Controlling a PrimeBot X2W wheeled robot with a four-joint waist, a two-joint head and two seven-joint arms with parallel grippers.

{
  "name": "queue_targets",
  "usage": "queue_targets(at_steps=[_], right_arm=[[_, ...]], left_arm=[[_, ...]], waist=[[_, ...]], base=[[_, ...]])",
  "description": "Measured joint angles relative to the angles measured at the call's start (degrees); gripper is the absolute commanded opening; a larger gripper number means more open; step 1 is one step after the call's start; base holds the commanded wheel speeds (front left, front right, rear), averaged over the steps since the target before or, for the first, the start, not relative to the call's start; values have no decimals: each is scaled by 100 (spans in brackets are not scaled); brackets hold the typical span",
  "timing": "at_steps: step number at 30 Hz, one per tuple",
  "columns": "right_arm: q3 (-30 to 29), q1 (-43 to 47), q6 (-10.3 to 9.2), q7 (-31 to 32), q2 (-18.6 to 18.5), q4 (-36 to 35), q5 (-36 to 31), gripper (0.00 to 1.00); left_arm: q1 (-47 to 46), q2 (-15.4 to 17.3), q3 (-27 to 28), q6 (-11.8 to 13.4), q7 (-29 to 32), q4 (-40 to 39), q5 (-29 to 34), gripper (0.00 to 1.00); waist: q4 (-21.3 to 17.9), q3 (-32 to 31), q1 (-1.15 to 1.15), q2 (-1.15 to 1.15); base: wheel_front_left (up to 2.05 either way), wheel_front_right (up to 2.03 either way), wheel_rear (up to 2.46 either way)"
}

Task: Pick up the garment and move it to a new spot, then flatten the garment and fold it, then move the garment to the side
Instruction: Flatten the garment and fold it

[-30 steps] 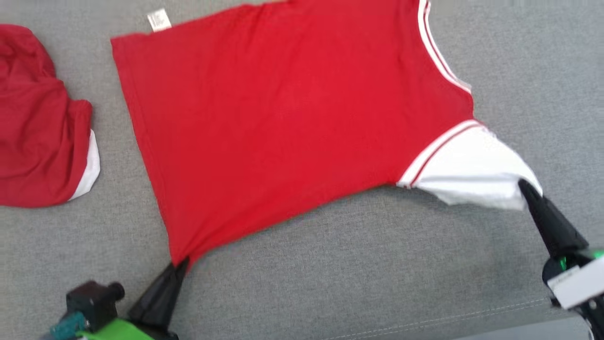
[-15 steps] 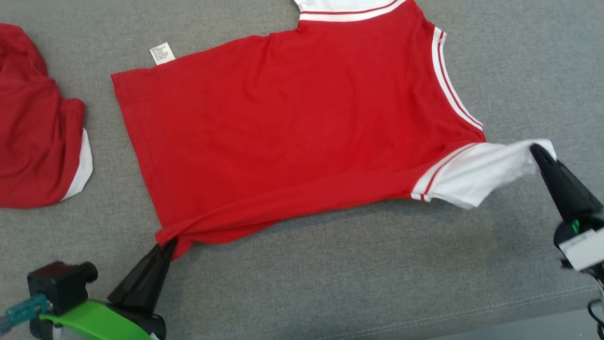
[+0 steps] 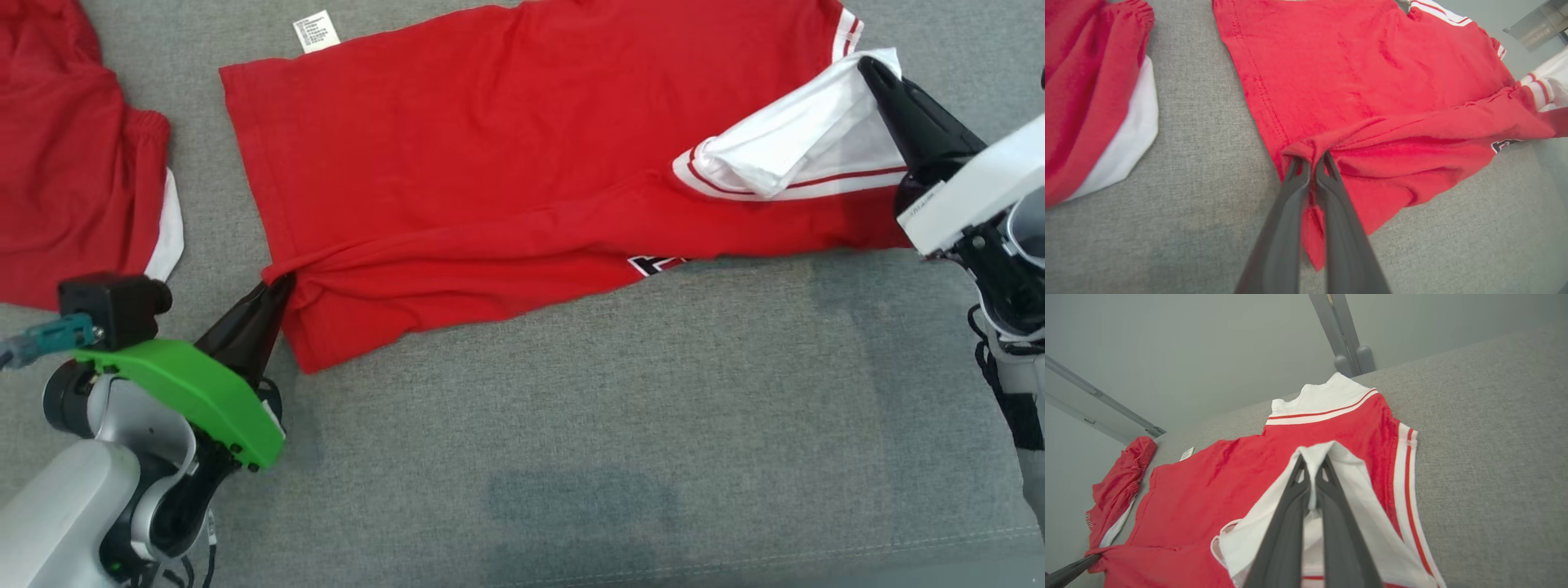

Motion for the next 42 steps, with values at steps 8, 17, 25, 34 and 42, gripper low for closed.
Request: queue_targets(at_steps=[8, 17, 25, 34, 42], right_arm=[[326, -692, 0, 44, -145, 946, -590, 0], [572, -657, 0, -280, -243, 983, -837, 100], [365, 828, 1, 254, -956, -314, -1582, 100], [-199, 1374, 2, 1357, -945, -971, -2453, 100], [-240, 1021, 2, 1614, -722, -602, -2763, 100]], left_arm=[[-725, -463, -397, -401, 372, 901, 143, 0], [-726, -664, -502, -571, 392, 1250, -3, 100], [200, -245, -463, -68, 253, 85, -30, 100], [493, 70, -385, 401, 549, -471, -213, 100], [-24, -185, -370, 350, 770, 25, -264, 100]], waist=[[220, 48, 0, 0], [304, -101, 0, 0], [271, -491, 0, 0], [76, -383, 0, 0], [113, 29, 0, 0]], base=[[0, 0, 0], [0, 0, 0], [0, 0, 0], [0, 0, 0], [0, 0, 0]])
